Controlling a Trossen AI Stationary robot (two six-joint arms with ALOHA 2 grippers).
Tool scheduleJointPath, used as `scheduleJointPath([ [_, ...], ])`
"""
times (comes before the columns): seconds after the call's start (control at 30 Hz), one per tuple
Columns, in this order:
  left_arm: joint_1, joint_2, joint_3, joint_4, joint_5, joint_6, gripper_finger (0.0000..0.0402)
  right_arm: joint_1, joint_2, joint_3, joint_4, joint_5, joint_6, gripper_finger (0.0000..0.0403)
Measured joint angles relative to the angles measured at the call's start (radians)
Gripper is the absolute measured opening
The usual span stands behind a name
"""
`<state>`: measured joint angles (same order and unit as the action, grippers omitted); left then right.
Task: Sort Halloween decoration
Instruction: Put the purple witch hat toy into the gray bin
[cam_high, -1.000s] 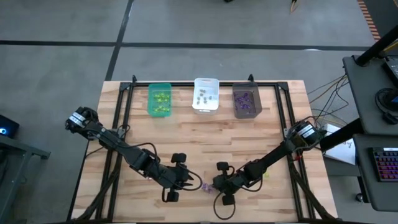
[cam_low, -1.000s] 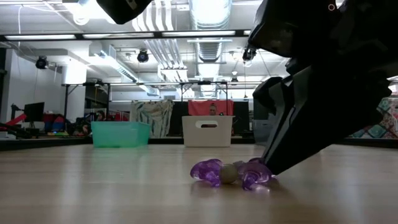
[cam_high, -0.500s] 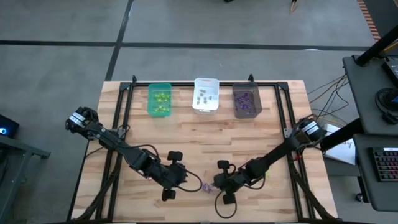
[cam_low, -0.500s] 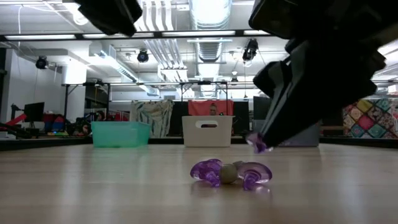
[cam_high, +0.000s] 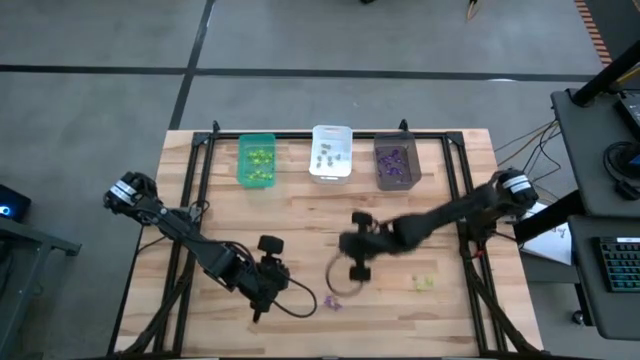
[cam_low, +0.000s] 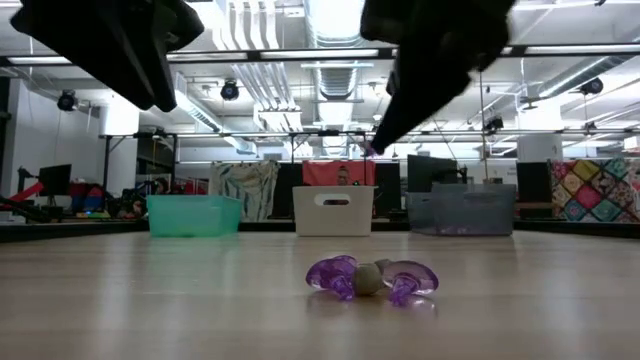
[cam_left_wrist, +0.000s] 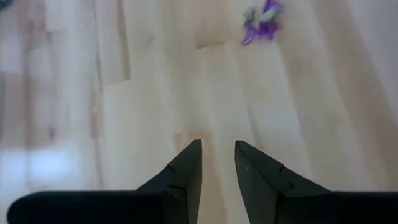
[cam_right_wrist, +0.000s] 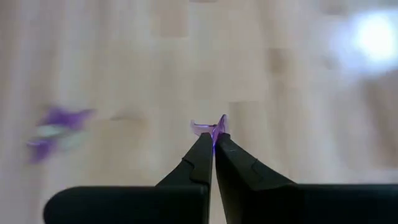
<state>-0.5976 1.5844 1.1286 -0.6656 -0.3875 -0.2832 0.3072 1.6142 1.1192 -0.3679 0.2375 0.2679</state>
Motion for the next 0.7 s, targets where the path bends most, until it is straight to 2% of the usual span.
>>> scheduleJointPath([
  [0.2,0.009,-0.032,-0.003,-0.069,-0.052,0.066,0.0069,-0.216,-0.038,0.098,-0.212,-0.002,-0.139,0.0008],
  [0.33,0.019,-0.118,-0.071,-0.080,-0.061,0.066,0.0057,-0.366,-0.035,0.162,-0.341,-0.006,-0.239,0.0008],
  [0.5,0.035,-0.278,-0.199,-0.074,-0.077,-0.053,0.0042,-0.540,-0.034,0.256,-0.537,-0.004,-0.313,0.0008],
  [0.7,0.042,-0.435,-0.313,-0.053,-0.078,-0.253,0.0039,-0.768,-0.029,0.334,-0.759,0.000,-0.263,0.0008],
])
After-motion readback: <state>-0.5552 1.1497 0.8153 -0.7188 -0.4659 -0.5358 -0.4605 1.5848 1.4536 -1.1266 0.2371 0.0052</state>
